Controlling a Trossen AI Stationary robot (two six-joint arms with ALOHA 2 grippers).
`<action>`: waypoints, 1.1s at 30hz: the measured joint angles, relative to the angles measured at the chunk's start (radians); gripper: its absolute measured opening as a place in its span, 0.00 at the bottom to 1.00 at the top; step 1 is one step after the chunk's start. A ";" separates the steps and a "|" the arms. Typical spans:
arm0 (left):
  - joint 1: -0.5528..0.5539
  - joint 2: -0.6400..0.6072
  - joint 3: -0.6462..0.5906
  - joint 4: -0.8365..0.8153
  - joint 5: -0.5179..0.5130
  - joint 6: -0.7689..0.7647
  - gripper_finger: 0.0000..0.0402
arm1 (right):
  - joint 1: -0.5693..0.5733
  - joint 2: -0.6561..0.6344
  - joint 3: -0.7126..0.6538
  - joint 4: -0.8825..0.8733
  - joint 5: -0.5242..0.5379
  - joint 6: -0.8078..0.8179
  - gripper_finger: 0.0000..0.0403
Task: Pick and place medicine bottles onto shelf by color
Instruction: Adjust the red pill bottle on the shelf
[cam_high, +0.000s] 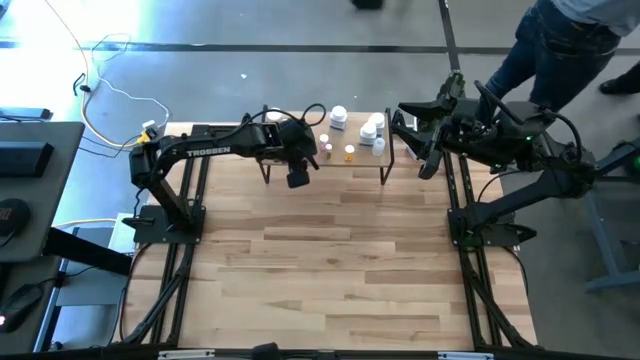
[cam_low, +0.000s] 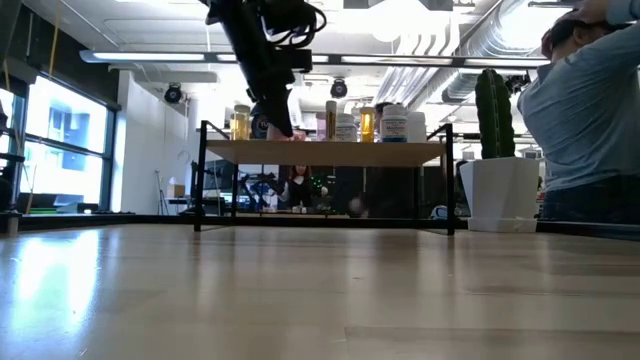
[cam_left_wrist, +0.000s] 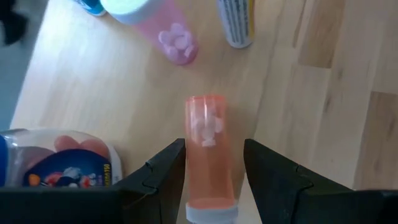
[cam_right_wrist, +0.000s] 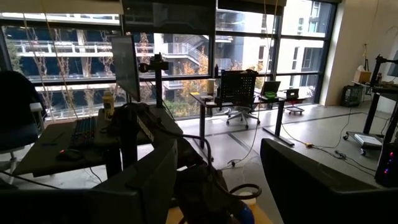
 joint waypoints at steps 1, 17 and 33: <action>0.000 0.000 0.000 -0.004 0.005 0.000 0.38 | 0.000 0.000 0.000 0.000 0.000 0.000 0.55; 0.000 0.001 0.000 -0.013 0.051 0.018 0.32 | 0.000 0.000 0.000 0.000 0.000 0.000 0.55; -0.012 0.001 0.000 -0.009 0.045 0.017 0.21 | 0.000 0.000 0.000 -0.003 0.000 0.000 0.55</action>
